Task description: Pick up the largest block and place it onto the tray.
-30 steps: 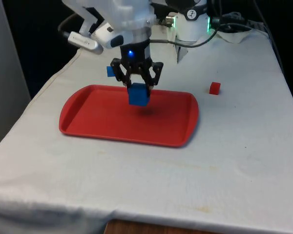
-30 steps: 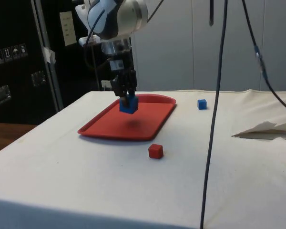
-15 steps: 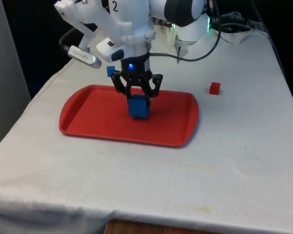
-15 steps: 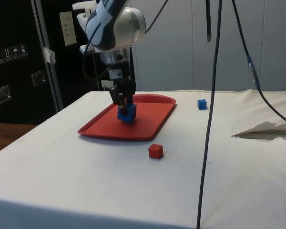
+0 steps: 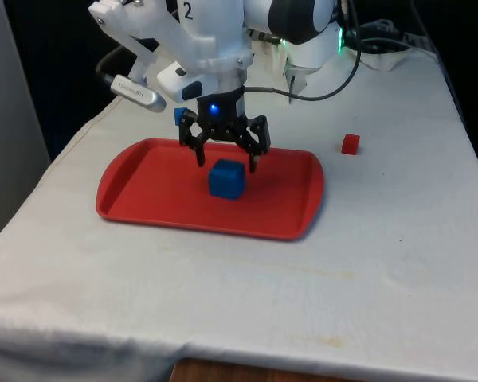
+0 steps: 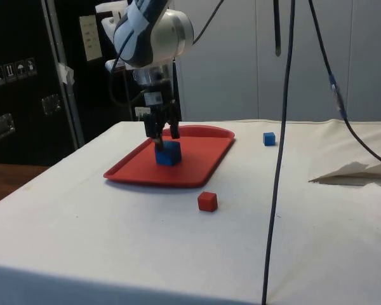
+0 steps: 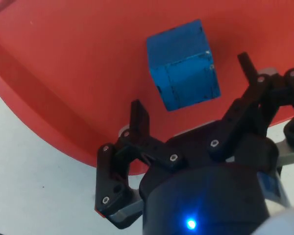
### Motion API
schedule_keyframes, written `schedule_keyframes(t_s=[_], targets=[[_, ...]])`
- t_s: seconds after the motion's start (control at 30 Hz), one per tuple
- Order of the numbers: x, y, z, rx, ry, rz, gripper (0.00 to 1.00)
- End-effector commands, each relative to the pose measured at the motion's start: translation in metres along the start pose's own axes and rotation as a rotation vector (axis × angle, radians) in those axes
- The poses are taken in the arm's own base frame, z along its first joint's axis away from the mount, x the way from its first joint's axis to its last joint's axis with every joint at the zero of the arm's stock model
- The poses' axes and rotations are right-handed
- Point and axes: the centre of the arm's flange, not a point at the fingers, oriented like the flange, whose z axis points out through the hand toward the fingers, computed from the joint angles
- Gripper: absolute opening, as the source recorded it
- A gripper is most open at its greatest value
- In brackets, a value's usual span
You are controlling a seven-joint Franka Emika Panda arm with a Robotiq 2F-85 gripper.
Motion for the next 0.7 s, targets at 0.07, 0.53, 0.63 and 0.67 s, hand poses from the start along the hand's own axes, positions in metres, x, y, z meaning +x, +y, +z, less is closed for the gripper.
schedule_keyframes(t_s=[0.07,0.53,0.63,0.67], targets=[[0.001,0.000,0.000,0.006,0.000,0.000,1.00],[-0.005,0.000,-0.051,0.020,0.013,0.010,1.00],[-0.005,-0.001,-0.058,0.023,0.014,0.009,1.00],[-0.005,-0.001,-0.062,0.024,0.016,0.009,1.00]])
